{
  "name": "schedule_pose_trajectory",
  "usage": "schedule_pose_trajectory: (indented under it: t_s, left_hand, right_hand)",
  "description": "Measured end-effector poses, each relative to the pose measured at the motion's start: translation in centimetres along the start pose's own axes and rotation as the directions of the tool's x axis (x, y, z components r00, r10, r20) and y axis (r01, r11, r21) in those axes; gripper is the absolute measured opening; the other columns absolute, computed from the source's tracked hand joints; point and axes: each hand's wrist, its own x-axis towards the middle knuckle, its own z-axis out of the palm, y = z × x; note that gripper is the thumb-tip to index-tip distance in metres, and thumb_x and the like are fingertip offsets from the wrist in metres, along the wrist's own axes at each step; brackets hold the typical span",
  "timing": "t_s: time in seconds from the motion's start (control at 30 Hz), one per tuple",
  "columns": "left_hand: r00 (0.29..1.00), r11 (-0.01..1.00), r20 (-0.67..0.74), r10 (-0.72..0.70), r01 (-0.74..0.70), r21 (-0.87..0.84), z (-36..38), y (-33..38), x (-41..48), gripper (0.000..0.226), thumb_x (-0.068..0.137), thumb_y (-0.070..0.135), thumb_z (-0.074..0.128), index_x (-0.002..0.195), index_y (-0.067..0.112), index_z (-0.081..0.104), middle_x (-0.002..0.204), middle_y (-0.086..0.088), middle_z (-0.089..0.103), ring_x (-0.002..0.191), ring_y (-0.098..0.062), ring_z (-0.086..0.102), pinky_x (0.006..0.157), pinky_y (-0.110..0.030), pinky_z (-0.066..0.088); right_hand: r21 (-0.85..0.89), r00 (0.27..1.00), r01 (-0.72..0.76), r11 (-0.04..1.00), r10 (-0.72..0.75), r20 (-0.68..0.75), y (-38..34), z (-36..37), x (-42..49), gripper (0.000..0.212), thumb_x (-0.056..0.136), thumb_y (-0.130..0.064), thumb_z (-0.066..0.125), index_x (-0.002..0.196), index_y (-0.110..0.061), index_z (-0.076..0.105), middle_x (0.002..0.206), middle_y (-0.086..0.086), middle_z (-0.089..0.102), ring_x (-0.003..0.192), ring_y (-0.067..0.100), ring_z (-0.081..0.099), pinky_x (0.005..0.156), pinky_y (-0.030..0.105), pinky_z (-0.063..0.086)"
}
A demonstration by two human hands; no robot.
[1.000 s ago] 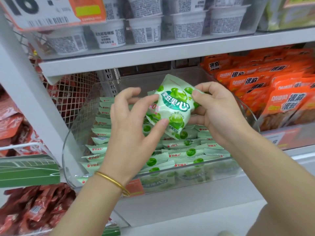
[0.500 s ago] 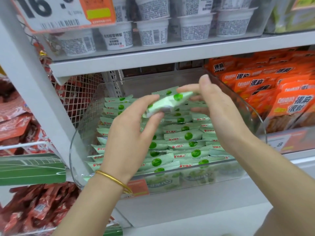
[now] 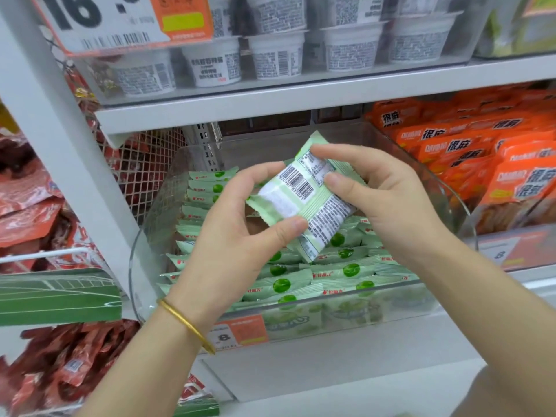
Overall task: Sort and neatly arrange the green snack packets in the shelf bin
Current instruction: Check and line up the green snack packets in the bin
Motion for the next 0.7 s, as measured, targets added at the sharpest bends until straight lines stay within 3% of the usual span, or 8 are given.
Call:
schedule_pose_trajectory:
  t_s: [0.17, 0.33, 0.47, 0.6, 0.63, 0.7]
  left_hand:
    - [1.000, 0.998, -0.020, 0.024, -0.023, 0.053, -0.1, 0.1, 0.2, 0.056, 0.069, 0.022, 0.076, 0.117, 0.039, 0.053, 0.111, 0.021, 0.060, 0.106, -0.004, 0.059, 0.092, -0.035, 0.050]
    - [0.998, 0.999, -0.053, -0.038, 0.037, -0.029, 0.5, 0.2, 0.1, 0.059, 0.075, 0.014, 0.074, 0.122, 0.038, 0.048, 0.111, 0.018, 0.061, 0.095, -0.004, 0.065, 0.081, -0.028, 0.054]
    - [0.943, 0.979, -0.267, -0.200, 0.184, -0.083, 1.1, -0.2, 0.4, 0.045, 0.089, 0.019, 0.059, 0.124, 0.035, 0.035, 0.106, 0.006, 0.055, 0.065, 0.006, 0.060, 0.059, -0.014, 0.049]
    - [0.876, 0.925, -0.318, -0.362, 0.296, -0.237, 0.0, -1.1, 1.6, 0.023, 0.092, 0.021, 0.057, 0.113, 0.022, 0.048, 0.099, 0.001, 0.052, 0.060, 0.001, 0.060, 0.072, -0.032, 0.053]
    - [0.870, 0.912, -0.302, -0.389, 0.317, -0.262, -0.3, -1.2, 1.9, 0.016, 0.092, 0.020, 0.057, 0.107, 0.019, 0.053, 0.101, 0.000, 0.052, 0.053, 0.001, 0.060, 0.068, -0.031, 0.053]
    - [0.853, 0.882, -0.277, -0.442, 0.356, -0.309, -0.8, -1.4, 2.7, 0.006, 0.092, 0.018, 0.057, 0.097, 0.015, 0.057, 0.103, -0.001, 0.052, 0.046, -0.001, 0.057, 0.057, -0.024, 0.051]
  right_hand:
    - [0.029, 1.000, -0.013, 0.999, 0.013, -0.005, 0.3, -0.1, 0.2, 0.029, 0.084, -0.008, 0.060, 0.105, -0.026, 0.068, 0.118, -0.001, 0.065, 0.108, 0.012, 0.061, 0.077, 0.021, 0.050]
    - [0.016, 0.999, -0.030, 0.999, 0.030, -0.026, 0.4, 0.0, 0.2, 0.030, 0.087, -0.003, 0.060, 0.106, -0.025, 0.067, 0.118, -0.001, 0.065, 0.109, 0.011, 0.061, 0.078, 0.021, 0.050]
    - [-0.065, 0.982, -0.187, 0.980, 0.186, -0.023, 1.0, -0.3, 0.2, 0.023, 0.092, -0.015, 0.057, 0.109, -0.026, 0.068, 0.120, -0.003, 0.065, 0.111, 0.015, 0.060, 0.087, 0.036, 0.051]
    - [0.080, 0.945, -0.326, 0.942, 0.324, 0.036, 0.3, -0.5, 0.1, 0.045, 0.089, 0.003, 0.033, 0.107, -0.016, 0.070, 0.117, 0.007, 0.065, 0.089, 0.020, 0.069, 0.066, 0.035, 0.056]
    - [0.024, 0.952, -0.305, 0.952, 0.304, 0.028, 0.2, -0.5, 0.0, 0.049, 0.086, 0.007, 0.034, 0.106, -0.019, 0.070, 0.116, 0.005, 0.063, 0.089, 0.013, 0.068, 0.067, 0.031, 0.057]
    - [-0.272, 0.985, -0.157, 0.949, 0.171, 0.028, 0.2, -0.6, 0.2, 0.049, 0.082, 0.007, 0.052, 0.103, -0.034, 0.069, 0.117, -0.003, 0.056, 0.098, -0.001, 0.060, 0.078, 0.020, 0.054]
